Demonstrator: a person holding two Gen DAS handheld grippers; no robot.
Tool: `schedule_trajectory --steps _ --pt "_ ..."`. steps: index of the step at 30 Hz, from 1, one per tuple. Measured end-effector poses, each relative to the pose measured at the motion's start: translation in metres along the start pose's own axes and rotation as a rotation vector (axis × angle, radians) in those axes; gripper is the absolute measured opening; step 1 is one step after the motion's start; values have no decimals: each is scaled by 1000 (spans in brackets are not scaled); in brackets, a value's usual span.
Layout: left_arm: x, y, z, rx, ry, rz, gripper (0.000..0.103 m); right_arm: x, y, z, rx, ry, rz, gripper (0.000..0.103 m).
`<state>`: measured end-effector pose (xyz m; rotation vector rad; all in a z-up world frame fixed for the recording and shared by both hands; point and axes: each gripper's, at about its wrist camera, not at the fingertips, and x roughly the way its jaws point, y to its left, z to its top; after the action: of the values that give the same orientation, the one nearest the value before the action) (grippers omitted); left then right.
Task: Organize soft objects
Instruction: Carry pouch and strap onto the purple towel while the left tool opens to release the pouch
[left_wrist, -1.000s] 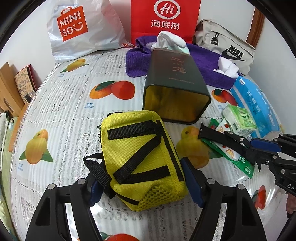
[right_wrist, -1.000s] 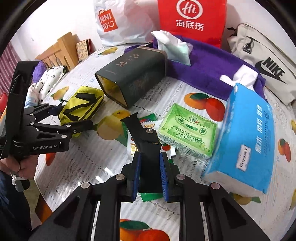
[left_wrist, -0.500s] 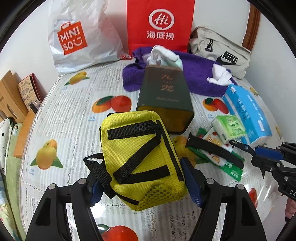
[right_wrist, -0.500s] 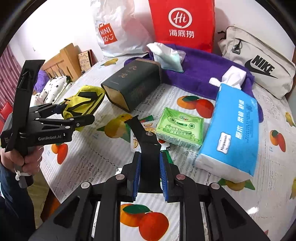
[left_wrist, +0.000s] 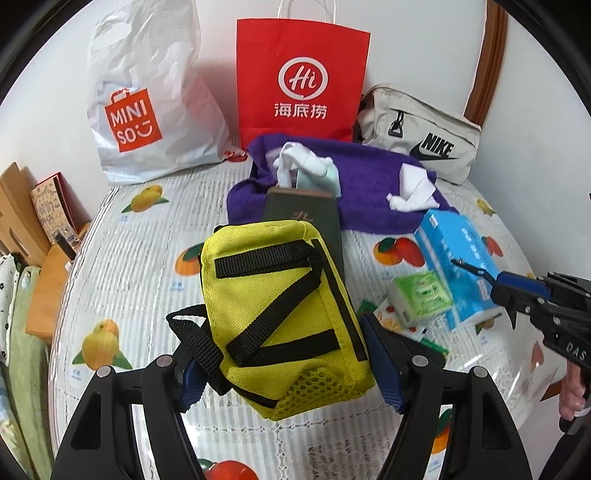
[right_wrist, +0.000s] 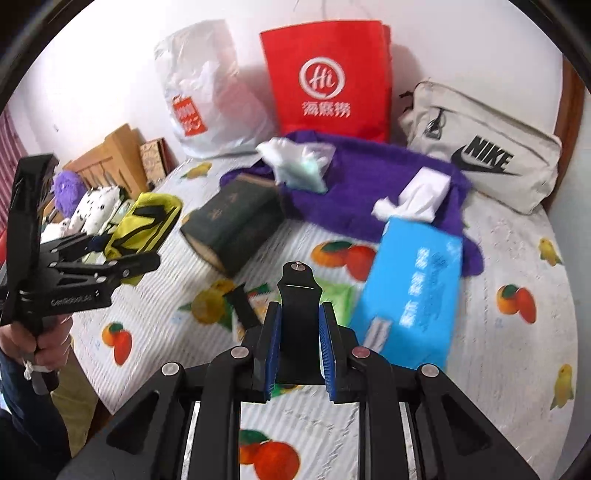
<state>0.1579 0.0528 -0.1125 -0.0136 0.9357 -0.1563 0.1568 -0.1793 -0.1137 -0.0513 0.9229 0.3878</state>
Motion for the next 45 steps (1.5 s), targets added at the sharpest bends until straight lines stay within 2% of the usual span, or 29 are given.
schedule_trajectory --steps 9,15,21,31,39,45 --pt "-3 -7 36 21 -34 -22 72 -4 -31 36 48 -56 -21 20" --pt "9 -9 66 24 -36 -18 72 4 -46 60 61 -80 -24 20" --pt "25 -12 95 27 -40 -3 73 21 -63 86 83 -93 -23 21" --pt "56 -24 145 59 -40 -33 73 56 -84 130 84 -98 -33 21" --pt "103 -40 178 58 21 -108 73 93 -98 152 86 -63 -19 21" --pt "139 -50 190 42 79 -149 73 121 -110 165 93 -21 -29 21"
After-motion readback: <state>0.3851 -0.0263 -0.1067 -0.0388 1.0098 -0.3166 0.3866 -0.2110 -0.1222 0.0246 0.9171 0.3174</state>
